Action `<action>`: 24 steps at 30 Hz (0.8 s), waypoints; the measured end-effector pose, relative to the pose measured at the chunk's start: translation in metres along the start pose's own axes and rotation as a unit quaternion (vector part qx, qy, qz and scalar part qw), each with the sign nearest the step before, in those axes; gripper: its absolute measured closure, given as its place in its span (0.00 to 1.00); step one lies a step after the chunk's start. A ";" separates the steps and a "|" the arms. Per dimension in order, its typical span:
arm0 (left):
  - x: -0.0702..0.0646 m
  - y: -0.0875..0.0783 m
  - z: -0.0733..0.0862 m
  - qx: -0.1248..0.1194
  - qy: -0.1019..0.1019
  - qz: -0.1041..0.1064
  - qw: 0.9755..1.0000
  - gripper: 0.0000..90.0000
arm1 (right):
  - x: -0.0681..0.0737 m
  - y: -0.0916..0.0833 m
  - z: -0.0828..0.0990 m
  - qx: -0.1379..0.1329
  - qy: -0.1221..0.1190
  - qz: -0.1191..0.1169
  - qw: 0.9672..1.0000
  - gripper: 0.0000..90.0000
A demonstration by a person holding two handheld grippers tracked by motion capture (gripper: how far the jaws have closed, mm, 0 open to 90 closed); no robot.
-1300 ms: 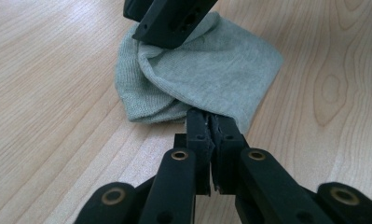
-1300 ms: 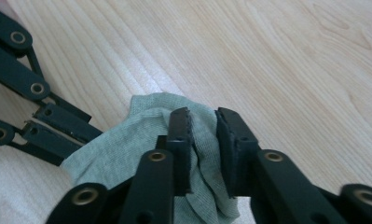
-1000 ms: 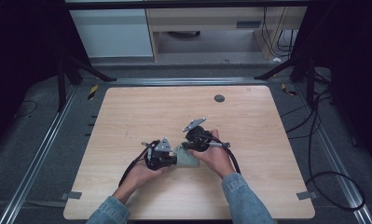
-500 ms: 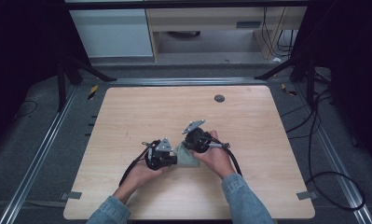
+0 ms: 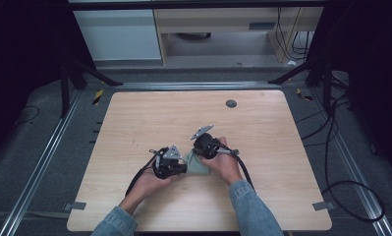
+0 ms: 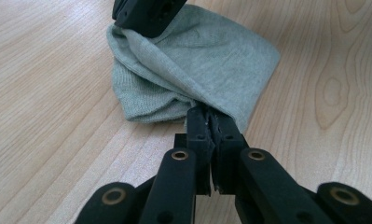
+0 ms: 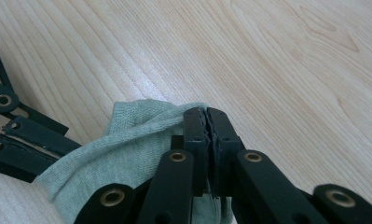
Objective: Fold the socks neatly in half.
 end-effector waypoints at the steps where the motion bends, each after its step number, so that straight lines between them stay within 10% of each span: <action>1: 0.000 0.000 0.000 0.000 -0.002 0.000 1.000 0.97 | 0.000 0.002 0.000 0.001 0.002 0.000 1.000 0.97; 24: 0.003 0.002 -0.002 -0.008 -0.010 -0.011 1.000 0.96 | -0.012 0.013 0.001 0.004 0.035 0.012 0.999 0.81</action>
Point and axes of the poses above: each handheld gripper's, and its own axes: y roughly forward along the jaws, z roughly out of its underside, x roughly to its left, the point moved 3 cm from there along y, roughly forward along the jaws, and after that the axes turned 2 degrees about -y, right-handed, at the moved point
